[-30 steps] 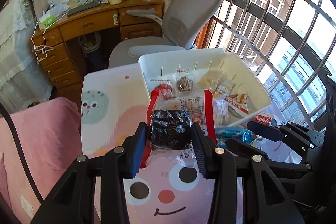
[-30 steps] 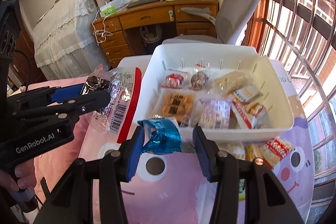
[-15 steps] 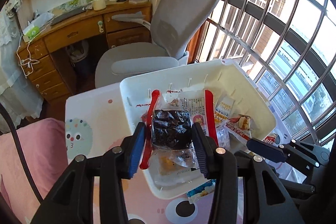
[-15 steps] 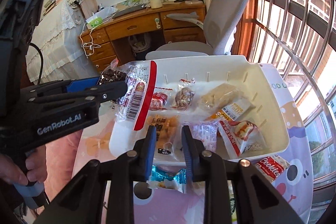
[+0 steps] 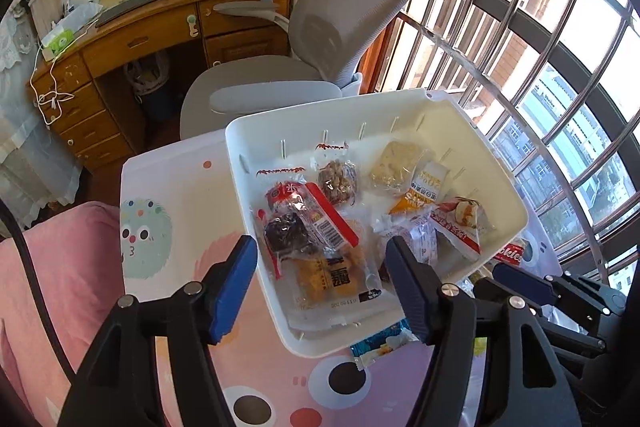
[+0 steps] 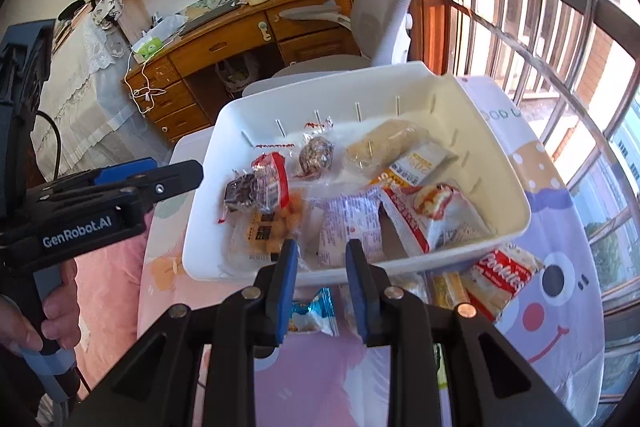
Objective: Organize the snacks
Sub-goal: 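Withdraw both open tools from the basket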
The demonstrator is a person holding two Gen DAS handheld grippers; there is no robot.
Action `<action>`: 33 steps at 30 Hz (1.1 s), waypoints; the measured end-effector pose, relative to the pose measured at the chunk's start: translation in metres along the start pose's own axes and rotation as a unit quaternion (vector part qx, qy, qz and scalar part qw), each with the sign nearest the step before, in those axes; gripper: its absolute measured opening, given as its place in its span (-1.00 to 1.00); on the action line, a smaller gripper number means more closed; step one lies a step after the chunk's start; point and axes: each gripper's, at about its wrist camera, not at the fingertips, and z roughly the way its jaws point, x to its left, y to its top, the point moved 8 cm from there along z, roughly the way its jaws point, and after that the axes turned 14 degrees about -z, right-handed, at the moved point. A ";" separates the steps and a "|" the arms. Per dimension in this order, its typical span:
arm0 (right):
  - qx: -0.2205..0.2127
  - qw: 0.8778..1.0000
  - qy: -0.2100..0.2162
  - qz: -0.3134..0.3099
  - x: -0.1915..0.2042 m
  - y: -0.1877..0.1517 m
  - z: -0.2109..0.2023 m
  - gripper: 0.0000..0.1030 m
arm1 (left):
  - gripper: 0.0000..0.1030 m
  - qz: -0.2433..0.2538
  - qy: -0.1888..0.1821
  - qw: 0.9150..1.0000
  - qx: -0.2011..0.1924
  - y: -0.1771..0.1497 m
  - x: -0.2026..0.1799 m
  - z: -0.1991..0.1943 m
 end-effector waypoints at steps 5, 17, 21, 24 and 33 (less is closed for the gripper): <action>0.011 1.000 -0.005 0.009 -0.008 -0.016 -0.008 -0.51 | 0.33 -0.014 -0.004 1.000 0.010 -0.010 0.002 -0.013; 0.032 0.999 0.003 0.032 -0.034 -0.052 -0.022 -0.49 | 0.38 -0.042 0.018 0.996 0.080 -0.071 0.009 -0.019; 0.041 0.999 0.010 0.031 -0.040 -0.066 -0.022 -0.45 | 0.39 -0.058 0.030 0.993 0.100 -0.090 0.012 -0.017; 0.048 0.998 0.019 0.027 -0.041 -0.076 -0.022 -0.36 | 0.44 -0.071 0.040 0.991 0.110 -0.103 0.013 -0.014; 0.069 0.997 0.020 0.007 -0.050 -0.109 -0.015 -0.06 | 0.46 -0.119 0.042 0.984 0.129 -0.126 0.000 0.003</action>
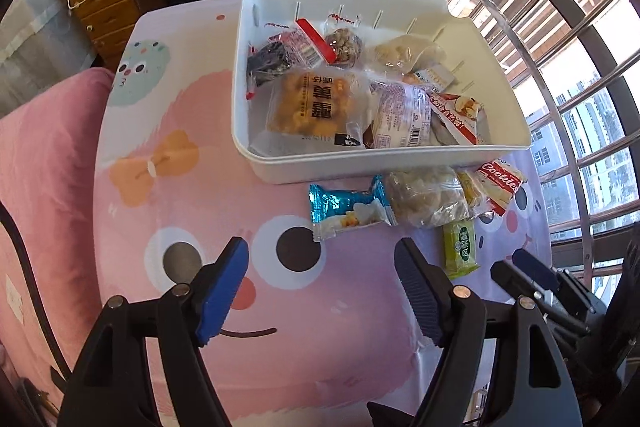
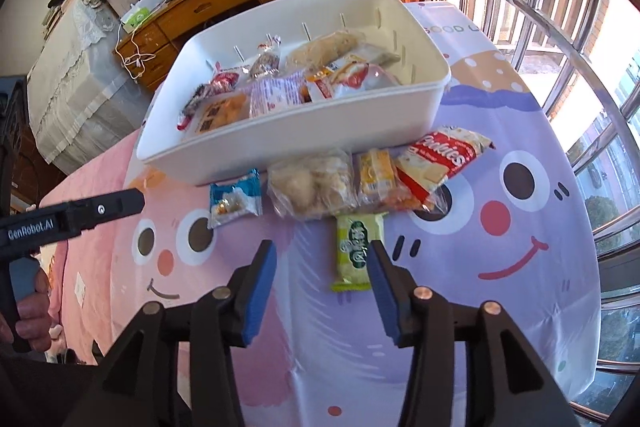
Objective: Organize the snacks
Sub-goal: 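Withdraw both open tools from the basket, then grasp the blue wrapped candy with the left tool while the right tool grasps the green packet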
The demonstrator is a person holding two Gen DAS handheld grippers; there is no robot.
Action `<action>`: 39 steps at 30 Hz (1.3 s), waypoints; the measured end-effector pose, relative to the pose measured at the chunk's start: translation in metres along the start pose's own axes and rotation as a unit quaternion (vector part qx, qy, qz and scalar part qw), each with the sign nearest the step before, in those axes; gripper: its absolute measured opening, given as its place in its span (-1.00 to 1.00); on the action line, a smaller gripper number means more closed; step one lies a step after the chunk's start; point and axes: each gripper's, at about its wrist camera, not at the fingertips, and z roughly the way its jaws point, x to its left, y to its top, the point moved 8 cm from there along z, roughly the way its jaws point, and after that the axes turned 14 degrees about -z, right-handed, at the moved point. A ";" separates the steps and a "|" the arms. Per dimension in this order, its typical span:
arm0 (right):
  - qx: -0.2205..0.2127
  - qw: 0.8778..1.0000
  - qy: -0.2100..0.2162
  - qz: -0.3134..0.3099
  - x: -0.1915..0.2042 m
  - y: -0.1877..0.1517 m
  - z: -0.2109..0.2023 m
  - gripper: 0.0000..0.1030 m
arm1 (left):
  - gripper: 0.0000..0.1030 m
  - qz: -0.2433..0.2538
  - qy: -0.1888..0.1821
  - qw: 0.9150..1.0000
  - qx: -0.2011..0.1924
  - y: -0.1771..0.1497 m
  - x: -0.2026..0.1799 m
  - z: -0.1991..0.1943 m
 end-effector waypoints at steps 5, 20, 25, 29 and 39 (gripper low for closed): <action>0.008 1.000 -0.005 -0.011 -0.005 -0.015 0.009 0.01 | 0.55 -0.019 -0.002 1.000 0.000 -0.002 -0.010 0.011; 0.004 0.994 -0.026 -0.102 -0.013 -0.023 0.048 0.02 | 0.55 -0.067 0.017 0.998 0.009 -0.001 -0.031 0.073; 0.007 0.992 -0.028 -0.123 -0.013 -0.025 0.059 0.02 | 0.55 -0.064 0.033 0.997 0.012 0.000 -0.038 0.097; 0.009 0.992 -0.023 -0.125 -0.017 -0.029 0.065 0.02 | 0.55 -0.060 0.038 0.997 0.010 0.001 -0.041 0.109; 0.001 0.990 -0.024 -0.140 -0.020 -0.021 0.071 -0.05 | 0.44 -0.070 0.045 0.996 0.010 0.006 -0.036 0.127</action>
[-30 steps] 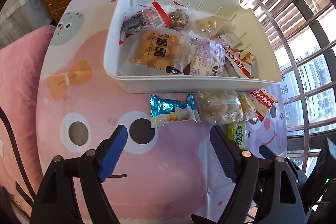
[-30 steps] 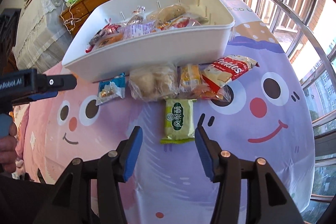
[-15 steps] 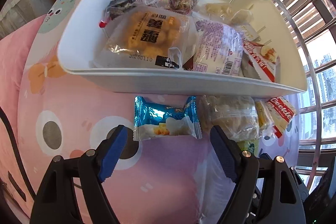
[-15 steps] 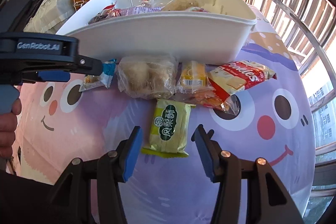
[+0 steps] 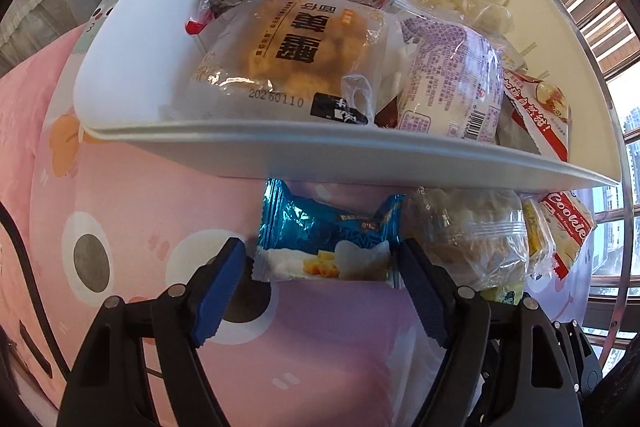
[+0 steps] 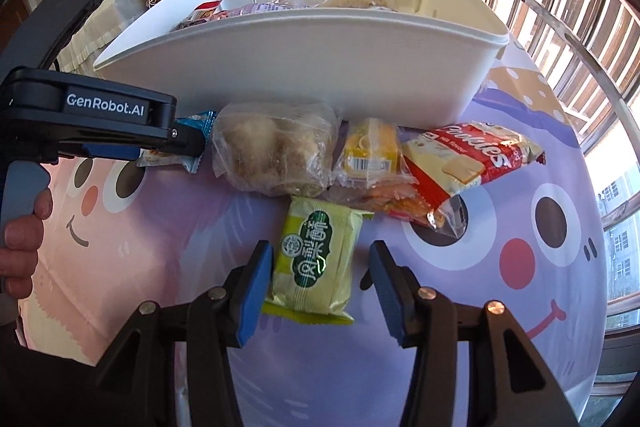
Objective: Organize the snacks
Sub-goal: 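Grasp the blue wrapped candy with the left tool while the right tool grasps the green packet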
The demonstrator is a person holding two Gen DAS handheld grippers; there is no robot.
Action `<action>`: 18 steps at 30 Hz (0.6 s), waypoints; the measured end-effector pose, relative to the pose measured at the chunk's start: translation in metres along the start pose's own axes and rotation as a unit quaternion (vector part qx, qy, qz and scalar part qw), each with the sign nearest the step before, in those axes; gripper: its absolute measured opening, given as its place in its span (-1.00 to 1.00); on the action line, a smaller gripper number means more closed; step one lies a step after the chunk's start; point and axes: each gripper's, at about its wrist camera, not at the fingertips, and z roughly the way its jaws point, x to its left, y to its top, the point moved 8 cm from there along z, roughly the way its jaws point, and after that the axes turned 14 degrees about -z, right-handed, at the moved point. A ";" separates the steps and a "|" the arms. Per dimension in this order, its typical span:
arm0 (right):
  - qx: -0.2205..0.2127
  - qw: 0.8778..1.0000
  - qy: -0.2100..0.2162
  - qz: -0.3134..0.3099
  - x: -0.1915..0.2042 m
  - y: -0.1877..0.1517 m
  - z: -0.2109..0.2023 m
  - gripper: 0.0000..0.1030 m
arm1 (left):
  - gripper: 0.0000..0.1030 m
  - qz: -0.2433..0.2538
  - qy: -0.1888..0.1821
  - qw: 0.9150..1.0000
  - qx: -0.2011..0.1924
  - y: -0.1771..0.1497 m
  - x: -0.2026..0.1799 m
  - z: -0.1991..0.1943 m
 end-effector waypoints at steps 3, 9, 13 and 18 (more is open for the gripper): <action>0.002 1.000 -0.004 -0.010 0.000 0.002 0.000 -0.19 | 0.38 0.005 0.001 1.000 0.000 0.003 0.001 0.003; 0.005 1.000 -0.003 -0.014 0.002 0.003 0.000 -0.22 | 0.23 0.010 0.002 1.000 -0.003 0.008 -0.005 0.006; 0.010 1.000 -0.001 -0.013 0.003 0.002 0.000 -0.25 | 0.11 0.008 -0.004 1.000 -0.009 0.006 -0.005 0.002; 0.017 1.000 0.003 -0.011 0.004 -0.001 -0.002 -0.28 | -0.10 0.003 -0.020 1.000 -0.011 0.002 -0.001 -0.004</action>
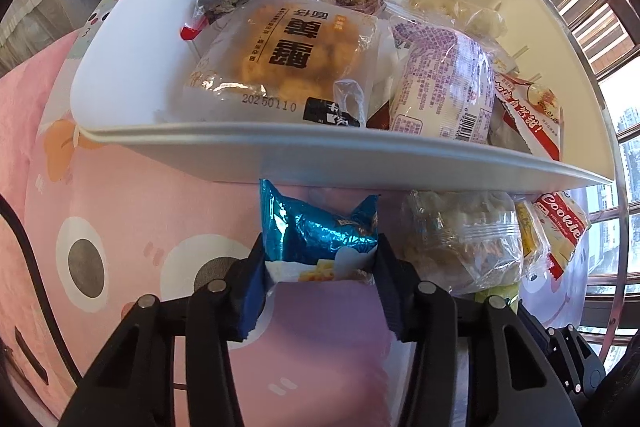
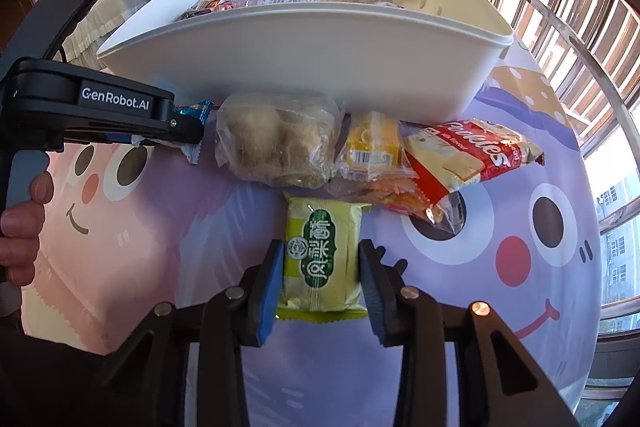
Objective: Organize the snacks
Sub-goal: 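Grasp the blue wrapped candy with the left tool while the right tool grasps the green packet, then carry the blue candy and green packet over the basket and open both tools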
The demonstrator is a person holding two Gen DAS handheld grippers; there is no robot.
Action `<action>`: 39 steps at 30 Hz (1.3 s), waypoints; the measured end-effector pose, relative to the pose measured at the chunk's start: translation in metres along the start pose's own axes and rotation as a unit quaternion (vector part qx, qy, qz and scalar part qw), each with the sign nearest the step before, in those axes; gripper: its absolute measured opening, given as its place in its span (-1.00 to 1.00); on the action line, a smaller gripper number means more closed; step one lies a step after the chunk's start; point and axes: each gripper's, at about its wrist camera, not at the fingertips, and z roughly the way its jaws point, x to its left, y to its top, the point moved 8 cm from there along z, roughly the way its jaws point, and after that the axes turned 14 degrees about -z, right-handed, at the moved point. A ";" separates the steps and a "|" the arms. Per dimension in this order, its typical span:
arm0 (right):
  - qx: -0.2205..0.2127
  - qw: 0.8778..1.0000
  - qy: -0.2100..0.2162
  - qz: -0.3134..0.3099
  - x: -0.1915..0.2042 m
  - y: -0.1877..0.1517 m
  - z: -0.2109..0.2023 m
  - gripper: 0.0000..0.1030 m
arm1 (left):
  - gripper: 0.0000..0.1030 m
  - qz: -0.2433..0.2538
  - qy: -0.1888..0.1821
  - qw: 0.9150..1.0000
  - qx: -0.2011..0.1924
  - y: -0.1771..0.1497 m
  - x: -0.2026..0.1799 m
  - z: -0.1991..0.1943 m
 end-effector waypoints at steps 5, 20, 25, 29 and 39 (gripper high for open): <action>0.008 1.000 0.007 -0.003 0.007 -0.005 -0.003 -0.28 | -0.17 -0.002 -0.001 1.000 -0.002 -0.007 0.009 -0.004; 0.009 0.998 0.044 -0.041 0.059 0.003 -0.024 -0.28 | -0.18 0.001 0.002 1.000 -0.006 -0.035 0.070 -0.060; -0.006 0.997 0.056 -0.059 0.081 0.023 -0.037 -0.28 | -0.19 0.006 -0.006 1.000 -0.015 -0.031 0.092 -0.095; -0.024 0.996 0.059 -0.069 0.091 0.046 -0.051 -0.28 | -0.19 0.015 -0.010 1.000 -0.026 -0.017 0.101 -0.120; -0.070 0.994 0.044 -0.066 0.095 0.110 -0.075 -0.28 | -0.19 0.070 -0.011 0.997 -0.044 0.033 0.085 -0.162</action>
